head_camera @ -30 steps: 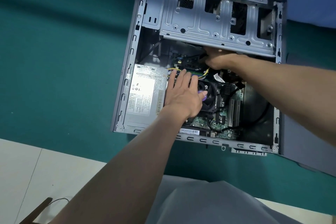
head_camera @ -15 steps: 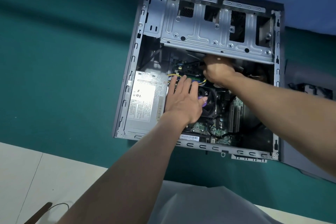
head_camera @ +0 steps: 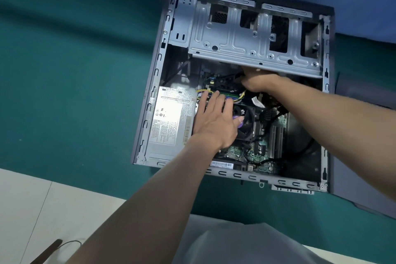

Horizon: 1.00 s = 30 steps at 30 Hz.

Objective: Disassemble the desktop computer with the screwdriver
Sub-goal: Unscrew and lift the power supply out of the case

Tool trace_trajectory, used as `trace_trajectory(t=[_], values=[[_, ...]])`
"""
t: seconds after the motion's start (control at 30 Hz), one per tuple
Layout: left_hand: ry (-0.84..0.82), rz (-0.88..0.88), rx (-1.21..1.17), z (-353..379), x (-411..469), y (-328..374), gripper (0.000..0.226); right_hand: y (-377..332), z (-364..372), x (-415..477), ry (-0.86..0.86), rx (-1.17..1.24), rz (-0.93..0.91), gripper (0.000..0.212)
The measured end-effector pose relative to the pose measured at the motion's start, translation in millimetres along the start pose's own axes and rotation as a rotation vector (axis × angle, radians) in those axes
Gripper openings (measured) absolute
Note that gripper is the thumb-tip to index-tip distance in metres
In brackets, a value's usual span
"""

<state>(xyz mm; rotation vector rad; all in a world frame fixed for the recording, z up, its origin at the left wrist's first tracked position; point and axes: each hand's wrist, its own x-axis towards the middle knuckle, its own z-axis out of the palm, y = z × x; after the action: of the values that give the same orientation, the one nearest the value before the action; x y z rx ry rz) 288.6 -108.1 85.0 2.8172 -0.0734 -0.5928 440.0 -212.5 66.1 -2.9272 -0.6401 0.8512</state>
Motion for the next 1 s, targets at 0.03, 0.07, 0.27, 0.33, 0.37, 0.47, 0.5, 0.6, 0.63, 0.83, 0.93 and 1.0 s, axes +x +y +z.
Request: trace_trajectory(t=[0.03, 0.07, 0.27, 0.33, 0.37, 0.47, 0.5, 0.6, 0.63, 0.83, 0.93, 1.0], values=[[0.004, -0.001, 0.0, 0, 0, 0, 0.054, -1, -1, 0, 0.011, -0.003, -0.01, 0.042], [0.005, -0.001, 0.0, 0, -1, 0, 0.054, -3, 2, -3, 0.049, -0.024, -0.013, 0.039], [0.003, 0.002, -0.002, 3, 1, 0, 0.056, -8, 7, -20, 0.156, -0.062, 0.015, 0.037], [0.01, 0.004, -0.006, 4, 3, -1, 0.056, -9, 4, -23, 0.164, -0.035, 0.014, 0.033], [0.016, 0.007, -0.007, 4, 2, -2, 0.056, -11, 4, -29, 0.186, -0.037, 0.02, 0.023], [0.04, 0.025, -0.028, 2, 0, -1, 0.055, -14, 9, -54, 0.304, -0.029, 0.024, 0.018], [0.043, 0.033, -0.034, 2, 0, -1, 0.055, -13, 12, -64, 0.362, 0.003, 0.005, 0.019], [0.086, 0.043, -0.048, -1, 0, -1, 0.06, -4, 16, -96, 0.502, 0.167, -0.105, 0.03], [0.109, 0.048, -0.054, -2, -1, -1, 0.062, -1, 15, -107, 0.541, 0.239, -0.124, 0.036], [0.153, 0.136, -0.119, -15, -3, 18, 0.063, 1, 31, -149, 0.755, 0.514, 0.131, 0.04], [0.063, 0.103, -0.101, -20, -3, 32, 0.059, 7, 26, -139, 0.594, 0.77, 0.461, 0.024], [0.011, 0.087, -0.036, -19, -4, 36, 0.064, 12, 13, -134, 0.451, 0.851, 0.473, 0.02]])
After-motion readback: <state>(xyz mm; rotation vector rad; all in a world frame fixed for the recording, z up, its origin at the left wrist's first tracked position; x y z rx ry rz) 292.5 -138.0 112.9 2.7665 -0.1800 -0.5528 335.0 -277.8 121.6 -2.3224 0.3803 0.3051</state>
